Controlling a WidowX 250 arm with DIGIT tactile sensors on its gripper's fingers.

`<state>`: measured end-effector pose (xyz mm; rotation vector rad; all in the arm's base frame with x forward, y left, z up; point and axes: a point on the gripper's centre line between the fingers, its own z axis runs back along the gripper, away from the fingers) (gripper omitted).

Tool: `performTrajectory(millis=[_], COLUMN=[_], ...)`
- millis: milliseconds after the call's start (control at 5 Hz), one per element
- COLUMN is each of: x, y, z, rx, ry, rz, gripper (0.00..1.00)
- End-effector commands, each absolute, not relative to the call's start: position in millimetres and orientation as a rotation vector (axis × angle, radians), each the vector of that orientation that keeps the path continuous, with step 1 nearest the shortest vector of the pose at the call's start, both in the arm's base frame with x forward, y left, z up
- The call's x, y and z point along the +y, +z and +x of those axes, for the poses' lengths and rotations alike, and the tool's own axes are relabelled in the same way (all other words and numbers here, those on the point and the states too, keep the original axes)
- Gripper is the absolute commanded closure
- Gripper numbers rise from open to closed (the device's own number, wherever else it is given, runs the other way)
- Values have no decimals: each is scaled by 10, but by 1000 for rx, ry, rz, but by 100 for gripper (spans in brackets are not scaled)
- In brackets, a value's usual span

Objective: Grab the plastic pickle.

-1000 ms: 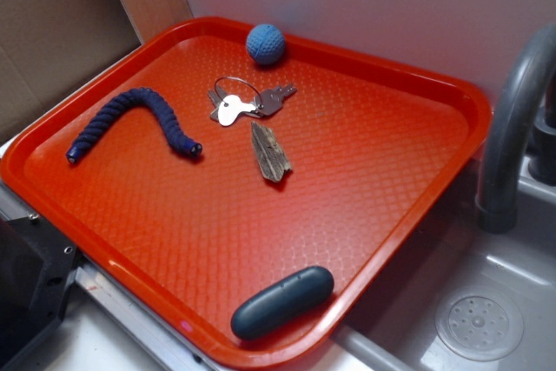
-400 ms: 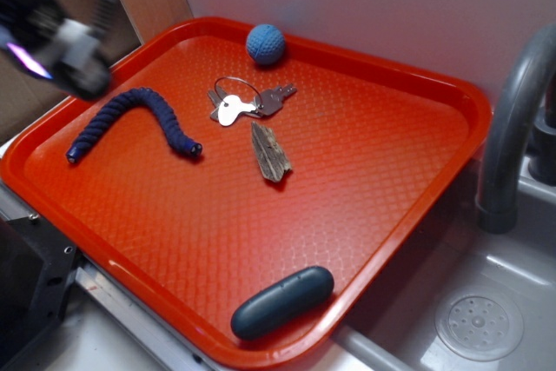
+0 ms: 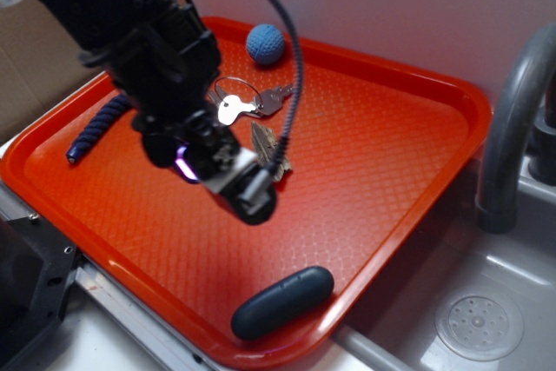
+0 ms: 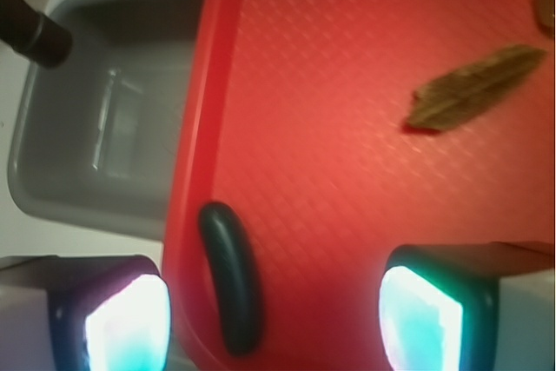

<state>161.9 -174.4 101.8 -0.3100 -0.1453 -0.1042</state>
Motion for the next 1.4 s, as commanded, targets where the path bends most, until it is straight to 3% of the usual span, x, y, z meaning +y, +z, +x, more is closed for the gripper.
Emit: performTrajectory(millis=[0,200,800,1000,1200], x=[-2061,-2124,-2124,-2002,-2002], y=[823,685,685,299,244], z=[1574,1548,1548,1480,1478], rx=[-40,-41,-41,14,46], ry=[-246,-258,-258,-289,-296], rz=[-333,-323,-323,-295,-251], gripper=[0,0,0,0,0])
